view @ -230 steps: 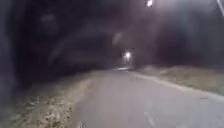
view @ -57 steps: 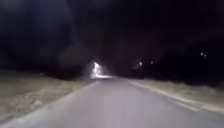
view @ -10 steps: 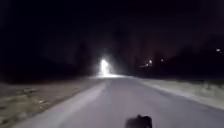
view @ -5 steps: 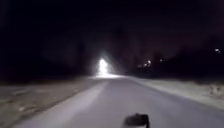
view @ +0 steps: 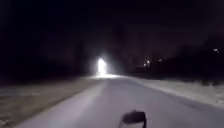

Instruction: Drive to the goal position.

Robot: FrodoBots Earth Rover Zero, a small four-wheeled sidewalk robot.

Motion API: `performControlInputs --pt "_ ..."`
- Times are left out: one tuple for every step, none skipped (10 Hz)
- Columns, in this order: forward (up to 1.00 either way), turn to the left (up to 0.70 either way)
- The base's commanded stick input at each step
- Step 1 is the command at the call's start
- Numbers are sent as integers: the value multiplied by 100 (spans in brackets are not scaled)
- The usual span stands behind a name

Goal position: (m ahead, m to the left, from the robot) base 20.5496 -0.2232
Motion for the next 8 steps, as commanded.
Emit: performControlInputs --pt "100 12" --pt "100 12" --pt "100 12" --pt "100 8" --pt "100 5" --pt "100 5" --pt "100 5" --pt "100 5"
